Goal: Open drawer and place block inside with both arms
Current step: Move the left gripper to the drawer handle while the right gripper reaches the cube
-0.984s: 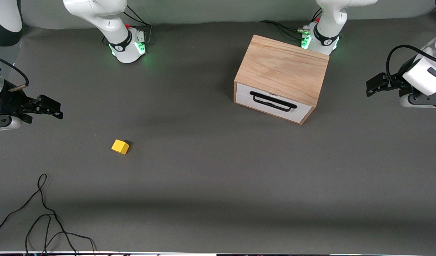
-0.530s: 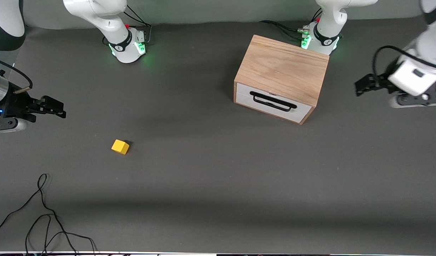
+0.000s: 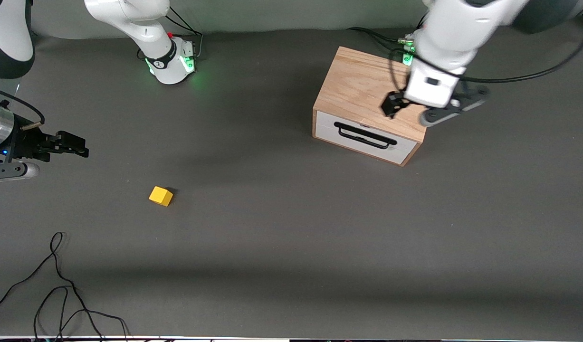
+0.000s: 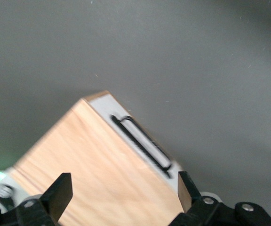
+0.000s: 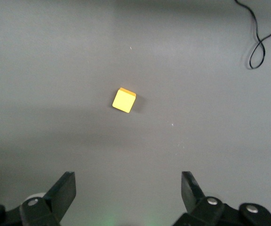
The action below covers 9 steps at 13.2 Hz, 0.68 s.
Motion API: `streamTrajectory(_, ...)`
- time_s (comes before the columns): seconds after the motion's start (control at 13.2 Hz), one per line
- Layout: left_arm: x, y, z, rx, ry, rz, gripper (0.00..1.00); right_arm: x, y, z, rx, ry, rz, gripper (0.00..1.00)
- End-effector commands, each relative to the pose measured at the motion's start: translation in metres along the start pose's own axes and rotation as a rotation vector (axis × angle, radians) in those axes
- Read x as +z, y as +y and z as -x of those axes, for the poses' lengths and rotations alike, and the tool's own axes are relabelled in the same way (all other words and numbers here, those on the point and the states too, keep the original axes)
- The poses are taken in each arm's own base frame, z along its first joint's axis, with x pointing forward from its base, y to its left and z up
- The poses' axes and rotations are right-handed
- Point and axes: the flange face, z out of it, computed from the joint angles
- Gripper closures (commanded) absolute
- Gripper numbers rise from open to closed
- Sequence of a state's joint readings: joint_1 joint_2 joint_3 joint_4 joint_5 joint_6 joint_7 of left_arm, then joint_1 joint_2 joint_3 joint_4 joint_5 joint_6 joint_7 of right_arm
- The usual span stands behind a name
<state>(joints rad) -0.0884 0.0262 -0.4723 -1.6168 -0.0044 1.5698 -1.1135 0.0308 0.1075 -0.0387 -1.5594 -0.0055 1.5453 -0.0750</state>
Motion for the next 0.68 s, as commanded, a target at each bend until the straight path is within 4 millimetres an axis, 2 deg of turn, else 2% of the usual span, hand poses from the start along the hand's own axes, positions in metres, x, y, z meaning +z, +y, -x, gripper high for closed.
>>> streamTrajectory(0.0, 0.0, 0.034, 0.023, -0.294, -0.003, 0.054, 0.0, 0.018, 0.003, -0.002, -0.013, -0.003, -0.01, 0.0)
streamTrajectory(0.23, 0.012, 0.047, 0.048, -0.436, -0.015, 0.02, 0.0, 0.069, 0.0, -0.011, -0.007, 0.021, -0.009, 0.0)
streamTrajectory(0.38, 0.027, 0.05, 0.047, -0.514, -0.027, -0.01, 0.0, 0.1, -0.002, -0.012, -0.004, 0.044, -0.008, 0.0)
streamTrajectory(0.61, 0.069, 0.058, 0.033, -0.513, -0.069, -0.101, 0.0, 0.147, -0.004, -0.013, -0.003, 0.079, -0.008, 0.0)
